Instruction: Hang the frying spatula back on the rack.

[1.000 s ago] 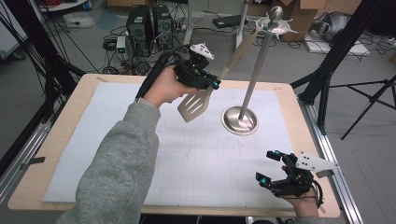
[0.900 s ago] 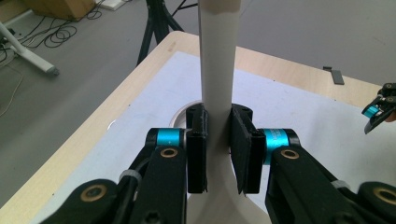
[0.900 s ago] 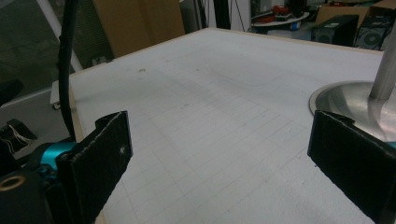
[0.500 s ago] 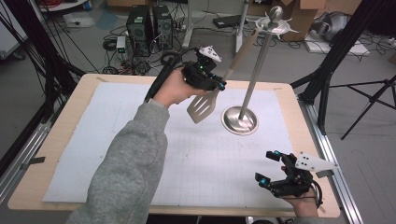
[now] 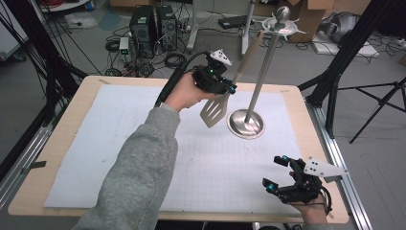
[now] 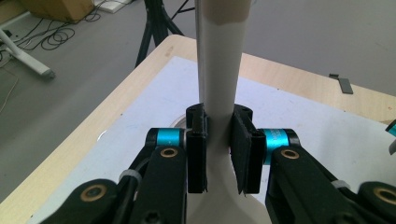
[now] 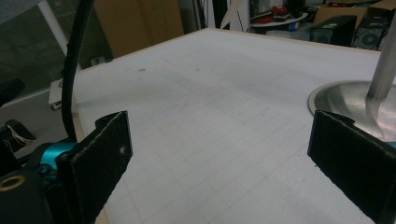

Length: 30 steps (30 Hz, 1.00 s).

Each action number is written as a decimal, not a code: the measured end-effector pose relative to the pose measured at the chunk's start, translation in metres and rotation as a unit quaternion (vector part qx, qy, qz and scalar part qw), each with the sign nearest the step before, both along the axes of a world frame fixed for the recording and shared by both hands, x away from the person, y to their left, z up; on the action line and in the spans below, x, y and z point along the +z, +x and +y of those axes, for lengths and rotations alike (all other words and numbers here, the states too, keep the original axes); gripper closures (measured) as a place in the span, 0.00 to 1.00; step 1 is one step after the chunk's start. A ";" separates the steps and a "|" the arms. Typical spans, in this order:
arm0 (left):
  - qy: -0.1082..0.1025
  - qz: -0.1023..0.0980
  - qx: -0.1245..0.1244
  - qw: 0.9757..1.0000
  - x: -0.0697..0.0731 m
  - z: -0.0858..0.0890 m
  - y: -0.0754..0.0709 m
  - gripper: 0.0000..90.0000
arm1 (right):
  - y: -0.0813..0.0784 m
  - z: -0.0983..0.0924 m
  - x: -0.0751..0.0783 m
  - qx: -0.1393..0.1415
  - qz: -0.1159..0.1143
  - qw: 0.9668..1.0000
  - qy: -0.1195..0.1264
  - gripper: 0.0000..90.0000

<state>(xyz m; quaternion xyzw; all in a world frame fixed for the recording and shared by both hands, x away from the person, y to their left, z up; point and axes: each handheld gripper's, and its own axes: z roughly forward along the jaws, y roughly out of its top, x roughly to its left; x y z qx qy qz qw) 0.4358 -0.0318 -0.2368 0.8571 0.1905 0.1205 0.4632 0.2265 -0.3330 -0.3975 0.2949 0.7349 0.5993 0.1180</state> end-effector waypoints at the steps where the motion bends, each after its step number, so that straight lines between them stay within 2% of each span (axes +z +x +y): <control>1: 0.000 0.000 0.000 1.000 -0.001 -0.001 0.000 0.85 | 0.000 0.000 0.000 0.000 0.000 1.000 -0.001 0.06; 11: -0.004 -0.006 0.002 1.000 -0.005 -0.005 0.004 0.85 | -0.001 -0.002 0.003 -0.002 -0.007 1.000 0.001 0.06; 18: -0.006 -0.010 0.000 1.000 -0.006 -0.008 0.004 0.84 | 0.000 0.001 0.001 0.001 -0.003 1.000 -0.003 0.06; 20: -0.011 -0.019 0.002 1.000 -0.006 -0.008 0.003 0.75 | 0.000 0.000 0.001 0.001 -0.002 1.000 -0.002 0.06; 23: 0.004 -0.045 -0.008 0.999 -0.007 -0.008 0.002 0.64 | -0.001 0.000 0.002 -0.002 -0.002 1.000 0.000 0.06; 27: -0.014 -0.040 -0.022 0.999 -0.007 -0.005 0.000 0.44 | -0.001 0.000 0.001 -0.001 -0.004 1.000 -0.002 0.06; 30: -0.019 -0.034 -0.043 0.998 -0.006 -0.002 -0.004 0.35 | -0.001 0.000 0.001 -0.001 -0.004 1.000 -0.003 0.06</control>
